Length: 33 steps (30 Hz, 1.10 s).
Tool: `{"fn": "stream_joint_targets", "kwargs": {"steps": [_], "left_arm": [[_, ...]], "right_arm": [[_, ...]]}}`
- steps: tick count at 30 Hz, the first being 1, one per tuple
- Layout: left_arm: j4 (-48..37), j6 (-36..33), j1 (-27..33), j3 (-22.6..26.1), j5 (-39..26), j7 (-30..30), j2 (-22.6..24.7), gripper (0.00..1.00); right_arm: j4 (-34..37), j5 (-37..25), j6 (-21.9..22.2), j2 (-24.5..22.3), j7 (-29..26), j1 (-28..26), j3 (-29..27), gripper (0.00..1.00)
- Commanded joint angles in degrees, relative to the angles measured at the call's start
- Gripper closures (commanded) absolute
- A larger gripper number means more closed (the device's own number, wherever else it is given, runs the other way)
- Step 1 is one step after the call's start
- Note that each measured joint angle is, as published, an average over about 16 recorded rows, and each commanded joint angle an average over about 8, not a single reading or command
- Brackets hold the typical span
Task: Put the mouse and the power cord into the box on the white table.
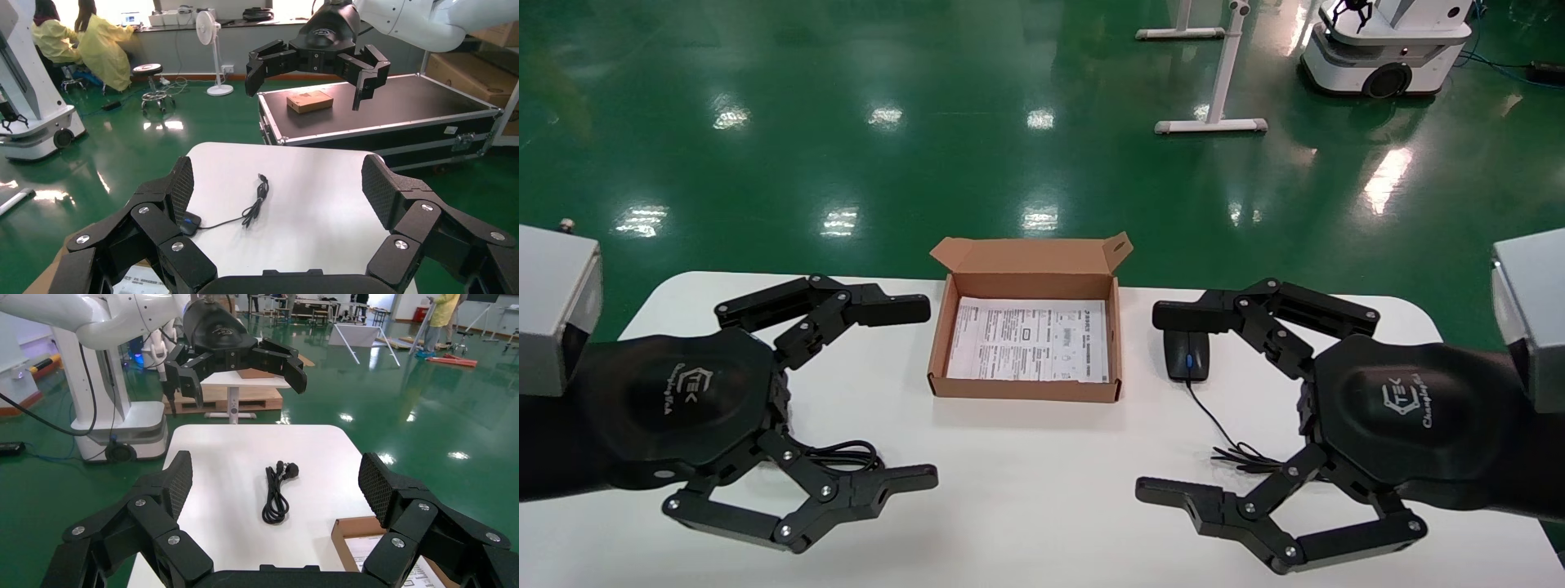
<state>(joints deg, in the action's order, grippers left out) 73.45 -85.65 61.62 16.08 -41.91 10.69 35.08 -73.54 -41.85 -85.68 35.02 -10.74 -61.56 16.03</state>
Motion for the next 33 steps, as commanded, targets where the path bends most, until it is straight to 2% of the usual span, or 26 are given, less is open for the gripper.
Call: {"fn": "stream_joint_targets", "kwargs": {"steps": [1, 25, 29, 33], "left_arm": [[0.00, 0.00, 0.00, 0.00, 0.00, 0.00, 0.00, 0.00], [0.14, -0.36, 0.16, 0.27, -0.50, 0.02, -0.12, 0.00], [0.03, -2.20, 1.84, 1.95, -3.08, 0.38, -0.21, 0.00], [-1.24, -4.47, 5.21, 5.25, -7.06, 0.50, 0.10, 0.00]], "right_arm": [[0.00, 0.00, 0.00, 0.00, 0.00, 0.00, 0.00, 0.00], [-0.06, -0.18, -0.08, -0.07, 0.15, -0.02, 0.01, 0.00], [0.40, -2.04, -0.96, -0.48, 1.82, -0.55, 0.39, 0.00], [1.72, -7.21, -3.11, -1.14, 6.19, -2.53, 1.91, 0.00]]}}
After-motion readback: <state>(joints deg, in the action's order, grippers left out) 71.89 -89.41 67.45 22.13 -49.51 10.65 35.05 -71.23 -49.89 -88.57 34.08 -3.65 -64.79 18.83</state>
